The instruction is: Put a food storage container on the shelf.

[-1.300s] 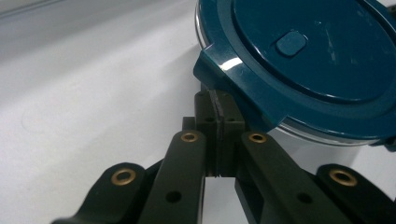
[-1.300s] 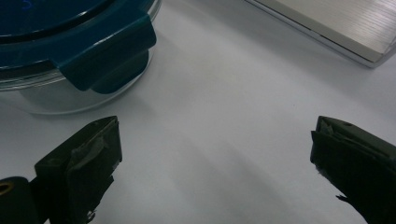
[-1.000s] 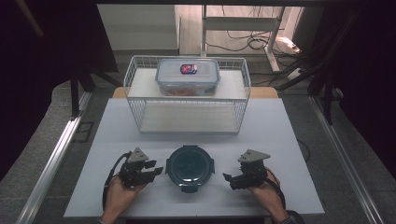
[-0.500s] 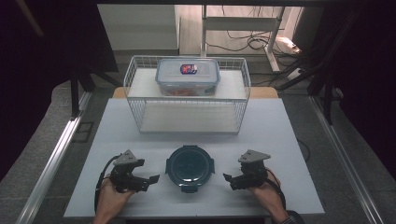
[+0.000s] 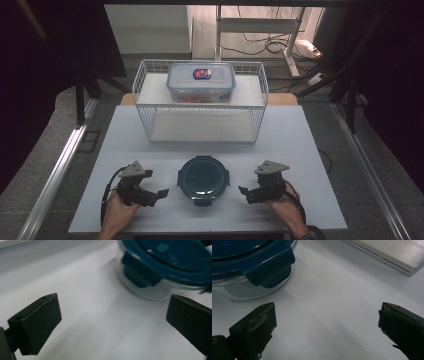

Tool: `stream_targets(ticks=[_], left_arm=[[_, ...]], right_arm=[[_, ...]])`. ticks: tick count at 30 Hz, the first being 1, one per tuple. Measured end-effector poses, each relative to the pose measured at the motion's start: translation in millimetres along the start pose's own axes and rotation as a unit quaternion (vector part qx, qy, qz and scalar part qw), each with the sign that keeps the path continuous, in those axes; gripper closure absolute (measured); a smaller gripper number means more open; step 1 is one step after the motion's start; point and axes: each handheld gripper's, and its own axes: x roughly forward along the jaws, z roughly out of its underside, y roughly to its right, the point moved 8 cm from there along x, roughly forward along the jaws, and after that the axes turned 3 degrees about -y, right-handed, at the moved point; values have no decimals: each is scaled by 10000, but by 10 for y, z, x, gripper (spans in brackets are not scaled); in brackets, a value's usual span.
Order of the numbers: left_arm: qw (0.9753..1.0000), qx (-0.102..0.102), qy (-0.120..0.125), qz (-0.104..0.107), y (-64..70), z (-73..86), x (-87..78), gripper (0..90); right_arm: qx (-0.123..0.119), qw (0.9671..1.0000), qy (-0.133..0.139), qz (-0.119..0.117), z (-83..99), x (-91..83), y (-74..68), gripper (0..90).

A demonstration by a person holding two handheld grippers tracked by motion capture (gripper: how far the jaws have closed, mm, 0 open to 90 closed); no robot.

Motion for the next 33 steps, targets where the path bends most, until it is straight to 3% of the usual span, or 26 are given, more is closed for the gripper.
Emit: stream_targets(ticks=[3, 11, 13, 16, 22, 28, 29, 30, 31, 32, 33], left_arm=[[9998, 0, 70, 183, 19, -16, 8, 0], [9996, -73, -45, 256, 60, -81, 8, 2], [9994, -89, -10, 333, 91, -129, 1, 6], [9974, -138, 140, 688, 163, -239, -15, 11], [9959, -253, 163, 849, 210, -370, 19, 30], [9961, -184, -100, 858, 267, -470, 190, 49], [9959, -195, -146, 866, 273, -484, 219, 53], [9958, -185, -196, 878, 271, -494, 243, 64], [9953, -254, -225, 906, 276, -502, 267, 64], [9935, -324, -259, 1062, 265, -498, 304, 78], [9935, -324, -259, 1062, 265, -498, 304, 93]], right_arm=[[6, 10000, 30, 19, -9, -8, 10, 4], [128, 9994, 321, -27, -123, -88, 14, 0], [173, 9991, 365, -143, -161, -94, -12, 0], [218, 9982, 437, -340, -252, -107, -70, 6], [210, 9959, 469, -741, -401, -66, -190, 10], [360, 9948, 285, -906, -510, 9, -272, 8], [409, 9940, 265, -975, -533, 22, -285, 5], [621, 9908, 175, -1186, -577, 53, -322, 0], [621, 9908, 175, -1186, -577, 53, -322, 0], [740, 9874, 88, -1392, -609, 86, -366, 0], [740, 9874, 88, -1392, -609, 86, -366, 0]])
